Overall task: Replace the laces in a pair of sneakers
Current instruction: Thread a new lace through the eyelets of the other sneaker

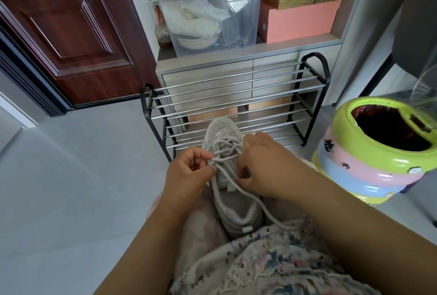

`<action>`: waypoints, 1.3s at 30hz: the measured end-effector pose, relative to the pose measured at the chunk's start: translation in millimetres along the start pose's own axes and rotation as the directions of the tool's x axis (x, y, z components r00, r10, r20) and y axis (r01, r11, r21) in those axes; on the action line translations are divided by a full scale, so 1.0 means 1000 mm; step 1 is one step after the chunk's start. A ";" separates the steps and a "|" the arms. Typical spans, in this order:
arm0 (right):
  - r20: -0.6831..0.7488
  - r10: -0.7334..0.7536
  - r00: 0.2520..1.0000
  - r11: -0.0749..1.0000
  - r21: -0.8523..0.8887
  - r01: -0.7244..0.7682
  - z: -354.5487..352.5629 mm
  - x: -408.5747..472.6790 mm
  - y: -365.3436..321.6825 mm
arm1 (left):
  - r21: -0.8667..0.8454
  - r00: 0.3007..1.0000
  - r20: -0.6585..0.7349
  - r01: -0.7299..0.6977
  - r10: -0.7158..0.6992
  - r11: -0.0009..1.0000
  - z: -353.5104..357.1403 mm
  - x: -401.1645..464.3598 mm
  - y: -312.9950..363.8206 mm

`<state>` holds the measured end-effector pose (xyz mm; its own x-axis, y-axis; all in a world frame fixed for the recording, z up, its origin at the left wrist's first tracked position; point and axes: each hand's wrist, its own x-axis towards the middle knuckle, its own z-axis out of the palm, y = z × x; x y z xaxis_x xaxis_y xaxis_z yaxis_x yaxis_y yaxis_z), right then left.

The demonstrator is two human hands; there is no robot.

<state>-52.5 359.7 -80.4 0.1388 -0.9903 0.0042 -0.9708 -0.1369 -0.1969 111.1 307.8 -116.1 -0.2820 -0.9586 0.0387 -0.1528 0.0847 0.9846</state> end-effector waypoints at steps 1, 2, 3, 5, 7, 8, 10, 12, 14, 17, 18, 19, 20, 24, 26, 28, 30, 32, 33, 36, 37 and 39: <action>0.005 -0.002 1.000 1.000 0.027 0.002 -0.001 0.000 0.000 | 0.003 1.000 0.000 0.000 0.000 1.000 0.000 0.000 0.000; 0.007 0.012 1.000 0.995 0.094 -0.013 -0.003 0.000 0.001 | 0.005 1.000 -0.001 -0.001 0.001 1.000 0.000 -0.001 0.001; 0.011 0.042 0.999 0.978 0.205 -0.043 -0.007 -0.001 0.003 | 0.010 1.000 -0.002 0.002 -0.002 1.000 -0.001 -0.001 0.001; 0.053 0.130 0.990 0.832 0.537 -0.138 -0.016 -0.001 0.008 | 0.020 1.000 -0.011 0.012 -0.011 1.000 -0.001 0.000 0.001; 0.110 0.182 0.977 0.497 0.847 -0.188 -0.025 -0.004 0.015 | 0.030 1.000 -0.016 0.019 -0.019 0.999 -0.001 0.000 0.001; 0.125 0.176 0.976 0.309 0.935 -0.176 -0.027 -0.005 0.018 | 0.036 1.000 -0.014 0.024 -0.023 0.999 -0.001 0.000 0.002; 0.117 0.156 0.981 0.021 0.992 -0.121 -0.033 -0.006 0.023 | 0.063 1.000 -0.027 0.017 -0.015 0.998 0.000 -0.002 0.005; 0.092 0.162 0.982 -0.057 0.995 -0.084 -0.036 -0.007 0.023 | 0.119 0.995 -0.080 -0.050 0.060 0.992 0.003 -0.007 0.013; 0.052 0.179 0.982 -0.018 0.999 -0.050 -0.034 -0.006 0.021 | 0.136 0.984 -0.076 -0.148 0.159 0.980 0.006 -0.013 0.025; -0.012 0.205 0.979 0.018 1.000 0.008 -0.030 -0.005 0.017 | 0.093 0.970 0.182 -0.182 0.163 0.979 0.016 -0.023 0.042; -0.027 0.213 0.977 0.013 1.000 0.025 -0.029 -0.004 0.016 | 0.119 0.955 0.265 -0.170 0.133 0.978 0.019 -0.025 0.044; -0.036 0.221 0.975 0.002 0.999 0.036 -0.028 -0.004 0.014 | 0.178 0.942 0.316 -0.175 0.113 0.968 0.023 -0.026 0.046; -0.041 0.225 0.973 -0.012 0.999 0.045 -0.028 -0.003 0.014 | 0.244 0.937 0.333 -0.195 0.107 0.950 0.026 -0.027 0.047; -0.037 0.181 0.983 0.003 0.999 0.037 -0.026 -0.005 0.017 | 0.117 0.979 0.178 -0.120 0.098 0.986 0.024 -0.021 0.055; -0.008 0.111 0.994 0.189 0.982 -0.013 -0.025 -0.007 0.021 | -0.021 0.994 0.063 -0.088 0.089 0.996 0.017 -0.013 0.065; 0.043 0.017 0.999 0.409 0.911 -0.046 -0.024 -0.009 0.020 | -0.123 0.994 0.027 -0.098 0.102 0.988 0.011 -0.005 0.073; 0.090 -0.039 0.995 0.508 0.860 -0.058 -0.022 -0.010 0.018 | -0.169 0.994 0.016 -0.107 0.111 0.980 0.007 0.001 0.078; 0.121 -0.041 0.992 0.523 0.848 -0.082 -0.022 -0.010 0.019 | -0.202 0.994 -0.008 -0.108 0.108 0.973 0.005 0.007 0.081; 0.128 -0.030 0.991 0.525 0.846 -0.094 -0.022 -0.010 0.020 | -0.227 0.994 -0.021 -0.109 0.107 0.968 0.004 0.010 0.082; 0.110 0.013 0.994 0.523 0.846 -0.101 -0.019 -0.008 0.027 | -0.253 0.993 -0.045 -0.118 0.110 0.960 0.004 0.016 0.083; 0.086 0.028 0.996 0.487 0.869 -0.089 -0.018 -0.008 0.029 | -0.248 0.994 -0.044 -0.107 0.099 0.963 0.005 0.016 0.084; 0.039 0.107 0.993 0.336 0.939 -0.073 -0.016 -0.005 0.032 | -0.212 0.998 -0.042 -0.044 0.036 0.976 0.009 0.013 0.084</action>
<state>-87.2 360.2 -71.2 0.0414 -0.9976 -0.0551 -0.1522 0.0482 -0.9872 85.6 304.8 -34.7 -0.2472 -0.9655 0.0815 0.0644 0.0675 0.9956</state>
